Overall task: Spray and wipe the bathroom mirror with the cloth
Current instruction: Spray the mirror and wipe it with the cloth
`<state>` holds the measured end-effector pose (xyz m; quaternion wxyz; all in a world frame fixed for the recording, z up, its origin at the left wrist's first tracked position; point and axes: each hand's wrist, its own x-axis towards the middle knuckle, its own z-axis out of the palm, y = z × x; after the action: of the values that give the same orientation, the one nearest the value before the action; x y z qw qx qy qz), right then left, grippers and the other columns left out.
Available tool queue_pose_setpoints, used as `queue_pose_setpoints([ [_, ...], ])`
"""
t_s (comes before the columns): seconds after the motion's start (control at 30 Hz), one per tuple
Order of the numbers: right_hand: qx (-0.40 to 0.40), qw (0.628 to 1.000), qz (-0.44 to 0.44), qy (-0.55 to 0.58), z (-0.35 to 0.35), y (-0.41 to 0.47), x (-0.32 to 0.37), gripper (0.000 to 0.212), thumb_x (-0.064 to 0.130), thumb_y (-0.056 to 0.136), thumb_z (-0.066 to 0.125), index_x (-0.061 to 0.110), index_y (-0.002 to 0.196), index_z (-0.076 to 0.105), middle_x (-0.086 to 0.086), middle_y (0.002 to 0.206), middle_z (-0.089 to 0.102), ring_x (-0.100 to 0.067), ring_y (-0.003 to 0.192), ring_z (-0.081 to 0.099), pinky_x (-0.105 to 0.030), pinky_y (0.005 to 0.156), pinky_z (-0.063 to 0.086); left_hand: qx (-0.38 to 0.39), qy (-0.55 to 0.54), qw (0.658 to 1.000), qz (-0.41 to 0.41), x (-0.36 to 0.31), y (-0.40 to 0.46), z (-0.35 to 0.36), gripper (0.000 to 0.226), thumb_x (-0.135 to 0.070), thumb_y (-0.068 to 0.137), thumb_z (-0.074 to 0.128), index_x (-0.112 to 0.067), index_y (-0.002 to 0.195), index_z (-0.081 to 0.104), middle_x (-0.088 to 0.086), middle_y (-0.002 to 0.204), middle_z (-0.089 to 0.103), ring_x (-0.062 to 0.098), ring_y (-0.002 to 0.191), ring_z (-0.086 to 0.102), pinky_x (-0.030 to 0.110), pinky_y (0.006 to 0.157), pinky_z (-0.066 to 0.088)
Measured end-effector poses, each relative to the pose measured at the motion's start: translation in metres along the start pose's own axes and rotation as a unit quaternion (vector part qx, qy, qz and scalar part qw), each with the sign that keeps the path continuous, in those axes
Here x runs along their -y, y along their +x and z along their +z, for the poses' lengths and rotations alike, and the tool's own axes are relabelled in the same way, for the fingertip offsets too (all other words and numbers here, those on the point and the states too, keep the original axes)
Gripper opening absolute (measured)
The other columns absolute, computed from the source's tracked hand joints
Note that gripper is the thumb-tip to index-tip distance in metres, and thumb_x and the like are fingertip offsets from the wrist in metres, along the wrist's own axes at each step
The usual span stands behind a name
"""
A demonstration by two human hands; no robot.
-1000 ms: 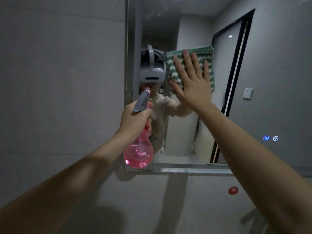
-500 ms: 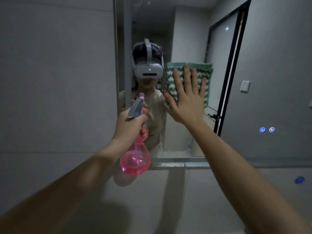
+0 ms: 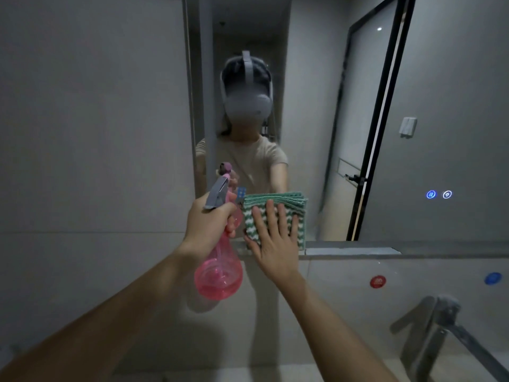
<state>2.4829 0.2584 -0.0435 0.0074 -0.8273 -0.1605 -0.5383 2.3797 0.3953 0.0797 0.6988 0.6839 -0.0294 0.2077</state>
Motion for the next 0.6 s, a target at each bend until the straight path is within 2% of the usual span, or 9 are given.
queue_pose_setpoints([
  [0.07, -0.008, 0.999, -0.043, -0.02, -0.002, 0.002, -0.011, 0.069, 0.057, 0.094, 0.031, 0.029, 0.151, 0.006, 0.0, 0.16, -0.008, -0.021, 0.147, -0.001, -0.047, 0.118, 0.0, 0.008, 0.002, 1.0, -0.005, 0.002, -0.004, -0.001, 0.016, 0.007, 0.081, 0.051, -0.001, 0.091, 0.061, 0.0, 0.037, 0.042, 0.015, 0.035, 0.037, 0.025, 0.041, 0.036],
  [0.17, -0.026, 0.994, -0.095, -0.046, -0.013, 0.021, -0.041, 0.068, 0.055, 0.092, 0.042, 0.033, 0.15, 0.015, 0.003, 0.16, -0.005, -0.018, 0.147, 0.003, -0.045, 0.117, 0.005, 0.009, 0.003, 1.0, 0.003, -0.006, -0.004, 0.002, 0.018, 0.007, 0.081, 0.05, -0.003, 0.089, 0.062, 0.002, 0.039, 0.043, 0.015, 0.035, 0.037, 0.023, 0.039, 0.037],
  [0.23, -0.044, 0.996, -0.065, -0.046, -0.025, 0.044, -0.064, 0.063, 0.055, 0.095, 0.034, 0.034, 0.15, 0.012, 0.003, 0.16, -0.003, -0.017, 0.147, 0.002, -0.045, 0.117, 0.005, 0.009, -0.001, 1.0, 0.015, -0.014, -0.001, 0.008, 0.016, 0.008, 0.08, 0.05, -0.005, 0.082, 0.06, 0.002, 0.04, 0.043, 0.015, 0.034, 0.037, 0.021, 0.036, 0.037],
  [0.3, -0.048, 0.998, -0.02, -0.045, -0.04, 0.069, -0.087, 0.061, 0.056, 0.097, 0.023, 0.034, 0.15, 0.005, 0.001, 0.159, 0.006, -0.017, 0.146, -0.002, -0.047, 0.116, 0.004, 0.02, -0.011, 0.999, 0.024, -0.021, 0.001, 0.016, 0.015, 0.009, 0.08, 0.049, -0.004, 0.077, 0.056, 0.001, 0.038, 0.043, 0.015, 0.033, 0.038, 0.022, 0.036, 0.037],
  [0.4, -0.036, 0.998, 0.002, -0.053, -0.061, 0.101, -0.12, 0.063, 0.059, 0.096, 0.022, 0.029, 0.151, 0.013, -0.007, 0.157, 0.019, -0.021, 0.145, 0.006, -0.046, 0.115, 0.002, 0.04, -0.025, 0.998, 0.037, -0.026, 0.004, 0.033, 0.014, 0.009, 0.08, 0.049, -0.003, 0.078, 0.056, 0.001, 0.037, 0.041, 0.015, 0.033, 0.038, 0.023, 0.037, 0.037],
  [0.5, -0.035, 0.998, 0.032, -0.046, -0.078, 0.128, -0.144, 0.066, 0.061, 0.095, 0.023, 0.027, 0.151, 0.015, -0.009, 0.158, 0.017, -0.024, 0.144, 0.009, -0.048, 0.115, 0.004, 0.051, -0.031, 0.997, 0.04, -0.028, 0.006, 0.05, 0.017, 0.008, 0.08, 0.05, 0.001, 0.091, 0.06, 0.003, 0.04, 0.042, 0.015, 0.033, 0.04, 0.025, 0.039, 0.038],
  [0.6, -0.039, 0.996, 0.078, -0.018, -0.094, 0.146, -0.161, 0.066, 0.06, 0.095, 0.025, 0.026, 0.151, 0.014, -0.008, 0.158, 0.013, -0.025, 0.146, 0.009, -0.046, 0.116, 0.001, 0.054, -0.025, 0.997, 0.044, -0.027, 0.01, 0.06, 0.018, 0.005, 0.079, 0.052, -0.001, 0.093, 0.062, 0.001, 0.038, 0.044, 0.016, 0.034, 0.041, 0.026, 0.042, 0.039],
])
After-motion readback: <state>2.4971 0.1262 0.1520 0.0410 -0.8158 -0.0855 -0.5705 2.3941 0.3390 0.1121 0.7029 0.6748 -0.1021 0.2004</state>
